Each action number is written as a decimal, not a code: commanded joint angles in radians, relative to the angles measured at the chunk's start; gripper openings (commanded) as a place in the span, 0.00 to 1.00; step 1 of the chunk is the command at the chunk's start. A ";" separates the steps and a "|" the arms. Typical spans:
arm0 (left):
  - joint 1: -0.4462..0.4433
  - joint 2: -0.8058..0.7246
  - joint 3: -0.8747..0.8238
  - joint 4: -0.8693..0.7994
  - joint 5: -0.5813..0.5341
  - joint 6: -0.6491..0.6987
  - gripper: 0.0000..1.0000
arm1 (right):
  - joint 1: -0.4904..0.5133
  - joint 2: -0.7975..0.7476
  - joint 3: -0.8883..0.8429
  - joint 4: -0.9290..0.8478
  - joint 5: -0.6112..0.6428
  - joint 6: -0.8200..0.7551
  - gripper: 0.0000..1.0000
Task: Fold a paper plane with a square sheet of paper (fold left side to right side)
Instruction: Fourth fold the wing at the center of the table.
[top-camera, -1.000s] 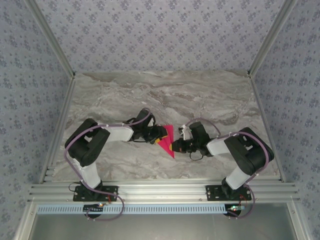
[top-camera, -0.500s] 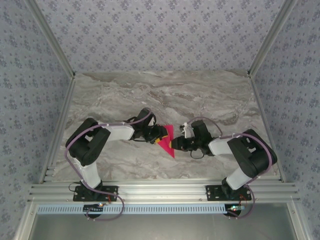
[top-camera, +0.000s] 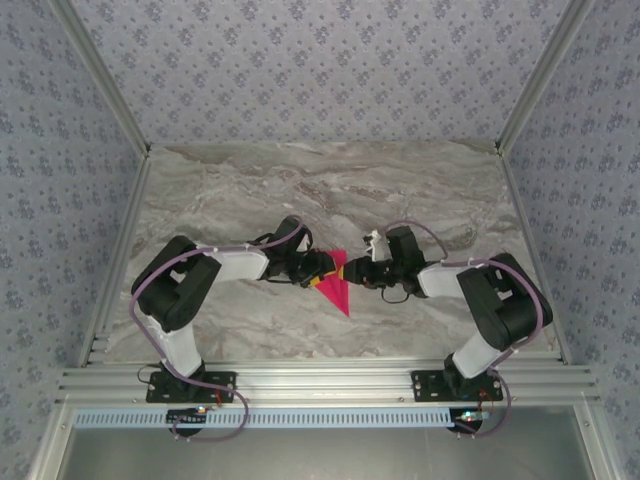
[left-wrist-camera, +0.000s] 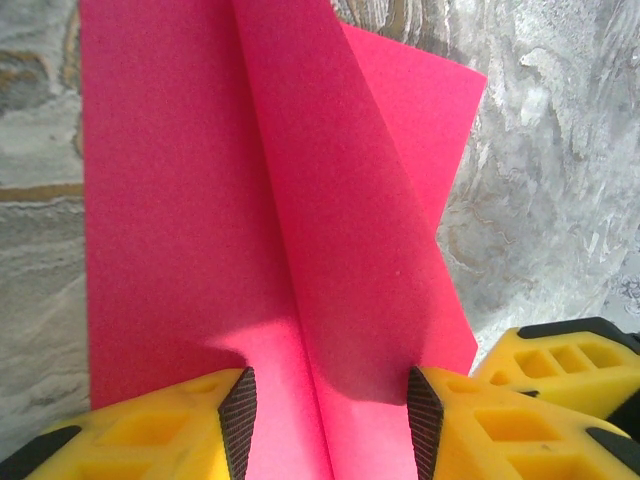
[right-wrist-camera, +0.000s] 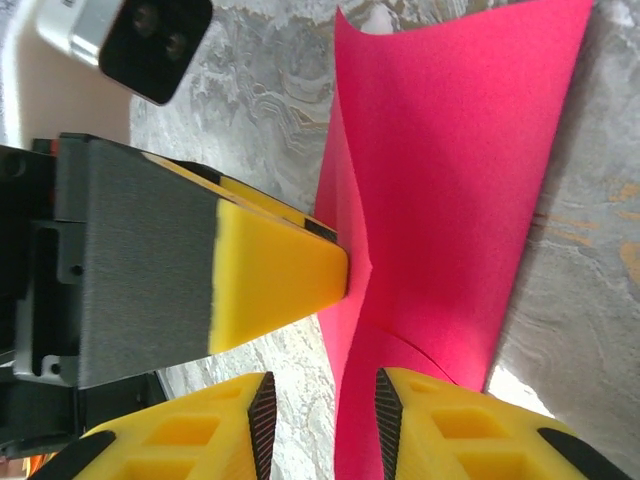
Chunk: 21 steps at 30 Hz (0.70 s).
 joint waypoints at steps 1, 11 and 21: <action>-0.009 0.040 0.006 -0.069 -0.038 0.015 0.47 | -0.004 0.032 0.027 -0.023 -0.032 -0.006 0.35; -0.010 0.042 0.009 -0.072 -0.039 0.019 0.47 | 0.004 0.080 0.044 0.000 -0.054 0.004 0.26; -0.010 0.041 0.011 -0.077 -0.041 0.022 0.47 | -0.008 0.078 0.064 -0.120 -0.001 -0.072 0.00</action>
